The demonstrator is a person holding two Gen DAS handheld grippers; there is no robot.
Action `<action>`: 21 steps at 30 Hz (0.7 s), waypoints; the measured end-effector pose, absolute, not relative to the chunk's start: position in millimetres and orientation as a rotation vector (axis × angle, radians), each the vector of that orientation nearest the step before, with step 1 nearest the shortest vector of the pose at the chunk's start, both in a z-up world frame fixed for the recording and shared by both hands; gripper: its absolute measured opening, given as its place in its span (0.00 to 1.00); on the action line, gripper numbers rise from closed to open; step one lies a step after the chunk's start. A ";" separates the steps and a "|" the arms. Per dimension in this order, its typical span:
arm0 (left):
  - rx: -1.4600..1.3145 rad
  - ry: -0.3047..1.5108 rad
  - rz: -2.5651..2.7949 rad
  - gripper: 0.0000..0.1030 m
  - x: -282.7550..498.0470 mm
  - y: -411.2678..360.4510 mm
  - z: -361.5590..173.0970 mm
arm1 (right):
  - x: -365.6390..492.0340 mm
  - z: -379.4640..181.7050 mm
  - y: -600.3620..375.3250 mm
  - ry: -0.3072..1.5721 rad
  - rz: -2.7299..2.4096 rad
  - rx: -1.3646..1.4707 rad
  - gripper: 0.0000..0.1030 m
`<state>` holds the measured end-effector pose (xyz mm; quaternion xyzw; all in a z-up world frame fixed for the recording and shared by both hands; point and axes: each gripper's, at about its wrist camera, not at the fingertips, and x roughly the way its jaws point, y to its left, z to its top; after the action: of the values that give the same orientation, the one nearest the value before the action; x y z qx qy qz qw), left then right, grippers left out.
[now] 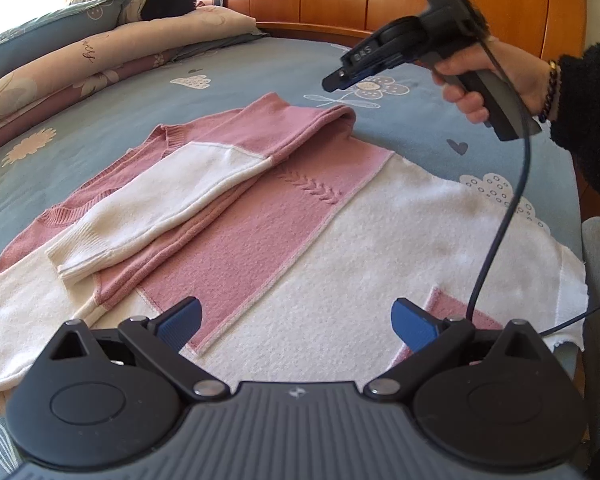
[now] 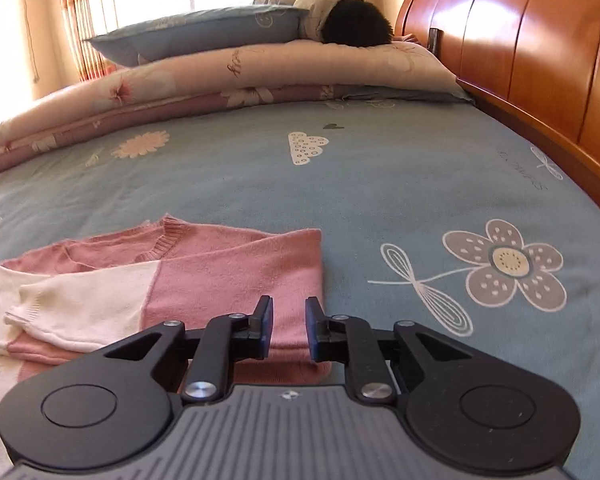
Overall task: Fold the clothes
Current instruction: 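Press the folded sleeve edge near the collar with the right gripper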
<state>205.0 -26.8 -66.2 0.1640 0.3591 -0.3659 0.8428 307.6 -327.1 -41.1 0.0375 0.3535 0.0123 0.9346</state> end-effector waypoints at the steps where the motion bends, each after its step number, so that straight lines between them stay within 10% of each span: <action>1: 0.347 0.759 -0.772 0.98 205.3 -26.6 -66.4 | 313.4 -47.8 -324.9 0.748 0.026 0.066 0.19; 21: 0.338 0.772 -0.759 0.98 210.4 -22.6 -69.8 | 319.7 -60.8 -305.1 0.836 0.103 0.051 0.20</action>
<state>210.4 -22.6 -69.8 0.1599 0.3659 -0.3594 0.8434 319.7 -305.1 -60.8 0.0247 0.4058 0.0498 0.9122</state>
